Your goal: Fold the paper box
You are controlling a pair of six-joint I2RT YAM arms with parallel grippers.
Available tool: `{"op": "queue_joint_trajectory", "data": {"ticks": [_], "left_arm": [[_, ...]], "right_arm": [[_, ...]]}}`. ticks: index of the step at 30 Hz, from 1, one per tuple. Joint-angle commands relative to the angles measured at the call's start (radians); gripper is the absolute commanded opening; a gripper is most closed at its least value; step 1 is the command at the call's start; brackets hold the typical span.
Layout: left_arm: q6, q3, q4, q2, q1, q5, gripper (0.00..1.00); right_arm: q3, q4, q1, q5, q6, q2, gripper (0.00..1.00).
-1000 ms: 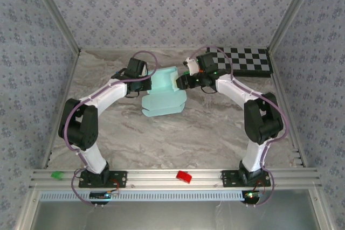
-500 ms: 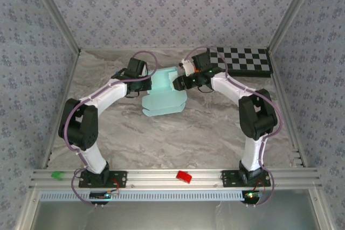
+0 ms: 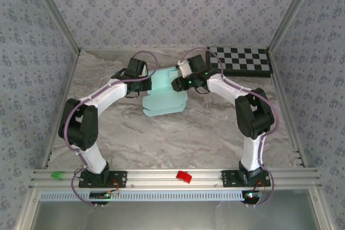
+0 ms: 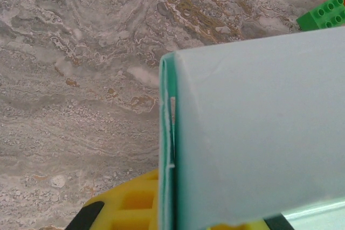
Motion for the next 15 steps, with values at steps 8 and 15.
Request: {"op": "queue_joint_trajectory", "data": {"ticks": [8,15], "left_arm": [[-0.009,0.035,-0.022,-0.027,-0.005,0.04,0.0],[-0.009,0.04,-0.027,-0.025,-0.005,0.04,0.0]], "right_arm": [[0.01,0.067,0.027,0.173,-0.014,0.021,0.47],[0.014,0.063,0.048,0.29,-0.017,0.025,0.41]]}}
